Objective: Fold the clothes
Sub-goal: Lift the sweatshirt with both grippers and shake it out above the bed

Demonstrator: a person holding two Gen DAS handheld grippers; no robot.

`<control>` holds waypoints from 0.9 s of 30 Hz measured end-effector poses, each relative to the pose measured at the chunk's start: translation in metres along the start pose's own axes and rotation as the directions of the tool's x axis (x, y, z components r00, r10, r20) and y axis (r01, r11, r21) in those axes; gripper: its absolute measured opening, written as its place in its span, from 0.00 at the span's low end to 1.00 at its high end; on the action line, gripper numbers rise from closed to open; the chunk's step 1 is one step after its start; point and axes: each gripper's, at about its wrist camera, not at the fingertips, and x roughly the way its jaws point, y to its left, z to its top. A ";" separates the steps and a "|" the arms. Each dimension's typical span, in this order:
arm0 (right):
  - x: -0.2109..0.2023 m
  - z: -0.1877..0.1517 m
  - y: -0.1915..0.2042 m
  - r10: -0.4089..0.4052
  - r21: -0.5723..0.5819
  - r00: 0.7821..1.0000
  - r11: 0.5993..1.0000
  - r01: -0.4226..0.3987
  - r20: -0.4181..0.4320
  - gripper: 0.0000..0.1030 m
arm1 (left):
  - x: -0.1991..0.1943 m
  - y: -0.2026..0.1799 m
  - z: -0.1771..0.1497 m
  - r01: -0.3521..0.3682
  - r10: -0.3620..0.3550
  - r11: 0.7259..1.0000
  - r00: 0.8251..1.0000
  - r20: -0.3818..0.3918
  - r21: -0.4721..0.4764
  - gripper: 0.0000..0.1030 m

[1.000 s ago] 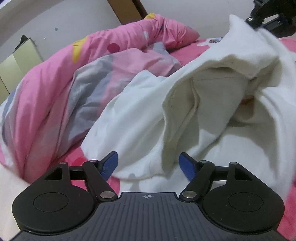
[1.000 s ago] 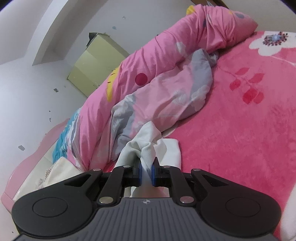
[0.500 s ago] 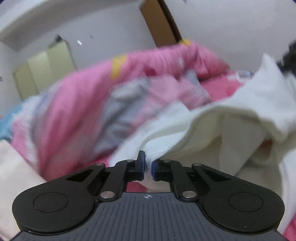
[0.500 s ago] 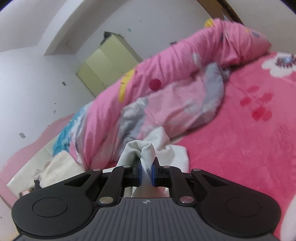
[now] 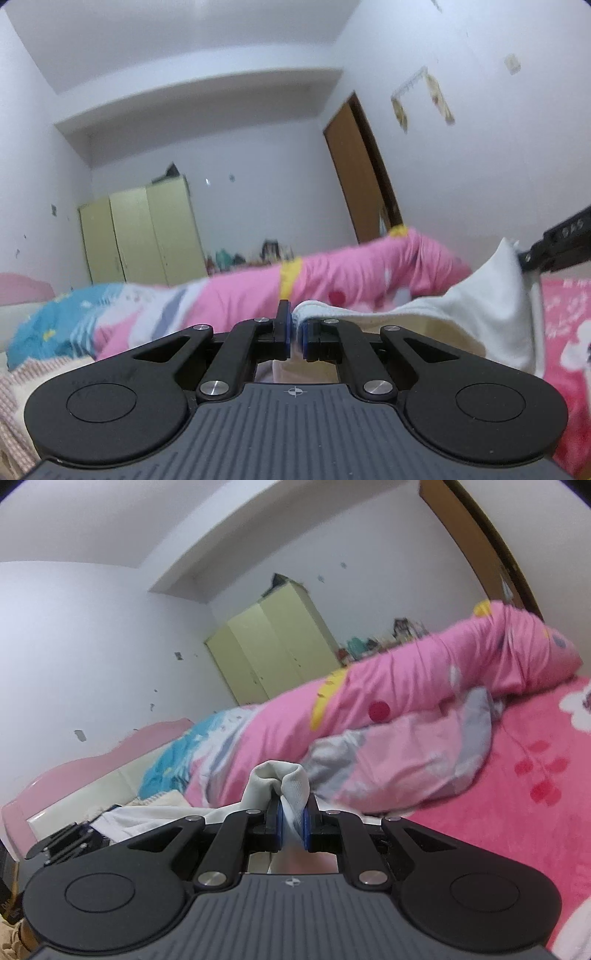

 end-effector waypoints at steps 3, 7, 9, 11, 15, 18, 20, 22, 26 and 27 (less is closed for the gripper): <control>-0.015 0.009 0.015 0.017 -0.037 0.999 0.999 -0.016 0.034 0.10 | -0.016 0.001 0.015 -0.004 0.005 1.000 0.999 0.052 -0.020 0.03; -0.036 0.018 0.034 0.047 -0.086 0.996 0.995 -0.041 0.080 0.10 | -0.035 -0.001 0.028 -0.006 0.011 0.999 0.993 0.117 -0.041 0.03; -0.048 0.022 0.043 0.068 -0.110 0.992 0.992 -0.056 0.107 0.10 | -0.044 0.000 0.036 -0.007 0.015 0.999 0.989 0.150 -0.052 0.03; -0.060 0.025 0.052 0.089 -0.133 0.987 0.989 -0.072 0.133 0.10 | -0.052 0.002 0.042 -0.008 0.020 0.998 0.983 0.181 -0.065 0.03; -0.080 0.032 0.071 0.130 -0.181 0.977 0.979 -0.099 0.170 0.10 | -0.070 0.003 0.056 -0.007 0.028 0.996 0.969 0.245 -0.086 0.03; -0.094 0.035 0.084 0.165 -0.215 0.967 0.969 -0.122 0.194 0.10 | -0.084 0.001 0.064 -0.005 0.029 0.996 0.956 0.292 -0.085 0.03; -0.101 0.037 0.091 0.189 -0.237 0.960 0.962 -0.138 0.208 0.10 | -0.090 -0.001 0.069 -0.001 0.027 0.997 0.948 0.318 -0.080 0.03; -0.104 0.038 0.096 0.204 -0.256 0.955 0.956 -0.147 0.214 0.10 | -0.094 -0.002 0.070 0.002 0.023 0.997 0.943 0.332 -0.075 0.03; -0.094 0.034 0.096 0.193 -0.258 0.965 0.955 -0.144 0.176 0.10 | -0.087 -0.002 0.062 0.007 0.015 0.997 0.955 0.296 -0.074 0.03; -0.088 0.032 0.094 0.180 -0.251 0.971 0.958 -0.137 0.156 0.10 | -0.083 -0.001 0.057 0.011 0.011 0.997 0.963 0.271 -0.080 0.03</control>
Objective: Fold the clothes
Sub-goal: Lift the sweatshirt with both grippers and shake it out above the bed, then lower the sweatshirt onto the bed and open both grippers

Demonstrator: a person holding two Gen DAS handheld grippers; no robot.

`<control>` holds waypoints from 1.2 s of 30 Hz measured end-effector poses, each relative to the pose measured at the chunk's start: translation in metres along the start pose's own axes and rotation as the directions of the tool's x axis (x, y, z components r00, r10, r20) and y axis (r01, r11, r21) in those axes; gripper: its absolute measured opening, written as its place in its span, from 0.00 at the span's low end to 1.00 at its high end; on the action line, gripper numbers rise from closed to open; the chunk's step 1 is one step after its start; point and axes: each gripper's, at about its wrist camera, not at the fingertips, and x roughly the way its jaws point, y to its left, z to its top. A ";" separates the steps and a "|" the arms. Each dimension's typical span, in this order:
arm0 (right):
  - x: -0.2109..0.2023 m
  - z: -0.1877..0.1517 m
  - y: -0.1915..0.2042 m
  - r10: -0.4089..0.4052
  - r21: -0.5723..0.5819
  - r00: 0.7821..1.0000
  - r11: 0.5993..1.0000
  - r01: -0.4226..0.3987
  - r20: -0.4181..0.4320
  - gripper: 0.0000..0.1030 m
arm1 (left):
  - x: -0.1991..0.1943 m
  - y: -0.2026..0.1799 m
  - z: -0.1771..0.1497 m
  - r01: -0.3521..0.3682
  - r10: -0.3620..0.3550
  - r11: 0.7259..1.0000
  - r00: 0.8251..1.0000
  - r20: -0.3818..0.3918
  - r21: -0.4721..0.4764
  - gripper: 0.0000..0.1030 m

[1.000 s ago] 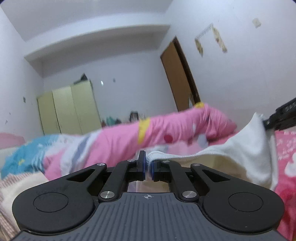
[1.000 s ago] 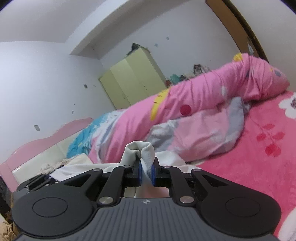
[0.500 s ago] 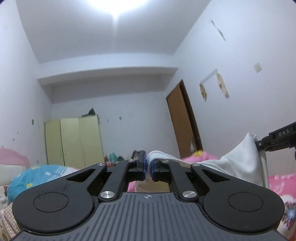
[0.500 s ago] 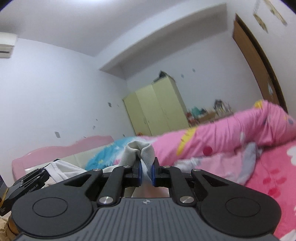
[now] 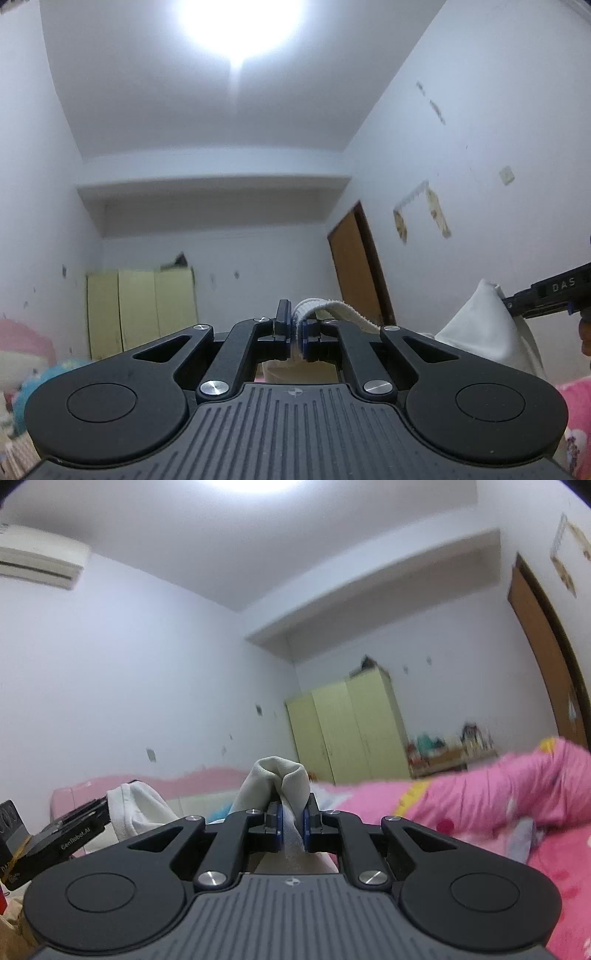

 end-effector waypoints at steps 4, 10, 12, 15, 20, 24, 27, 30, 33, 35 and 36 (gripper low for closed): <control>0.027 -0.030 -0.023 -0.064 0.037 0.991 0.997 0.068 -0.116 0.10 | 0.023 0.009 -0.040 -0.013 0.008 0.999 0.991 -0.131 -0.037 0.03; 0.075 -0.082 -0.076 -0.140 0.110 0.954 0.978 0.175 -0.265 0.10 | 0.082 0.030 -0.112 -0.060 0.019 0.993 0.932 -0.362 -0.103 0.03; 0.096 -0.098 -0.094 -0.154 0.126 0.938 0.971 0.201 -0.310 0.10 | 0.103 0.036 -0.133 -0.072 0.022 0.992 0.908 -0.418 -0.105 0.03; 0.126 -0.116 -0.119 -0.167 0.131 0.918 0.965 0.227 -0.361 0.10 | 0.141 0.048 -0.163 -0.095 0.030 0.989 0.874 -0.486 -0.110 0.03; 0.190 -0.134 -0.166 -0.192 0.144 0.887 0.951 0.274 -0.419 0.10 | 0.205 0.071 -0.207 -0.145 0.044 0.980 0.820 -0.570 -0.133 0.03; 0.247 -0.146 -0.206 -0.215 0.157 0.851 0.933 0.324 -0.479 0.10 | 0.242 0.086 -0.239 -0.173 0.046 0.973 0.790 -0.611 -0.151 0.04; 0.286 -0.159 -0.229 -0.231 0.152 0.822 0.923 0.355 -0.520 0.10 | 0.268 0.094 -0.266 -0.194 0.048 0.968 0.763 -0.644 -0.158 0.04; 0.318 -0.177 -0.247 -0.261 0.119 0.787 0.914 0.388 -0.559 0.10 | 0.288 0.099 -0.299 -0.212 0.042 0.964 0.723 -0.690 -0.162 0.04; 0.342 -0.201 -0.262 -0.292 0.091 0.744 0.900 0.427 -0.602 0.10 | 0.296 0.103 -0.335 -0.220 0.018 0.960 0.663 -0.748 -0.173 0.08; 0.352 -0.216 -0.271 -0.311 0.072 0.716 0.890 0.450 -0.625 0.10 | 0.295 0.105 -0.355 -0.227 -0.007 0.956 0.615 -0.788 -0.186 0.12; 0.357 -0.224 -0.274 -0.320 0.063 0.704 0.886 0.459 -0.634 0.10 | 0.294 0.106 -0.360 -0.233 -0.015 0.953 0.602 -0.798 -0.193 0.16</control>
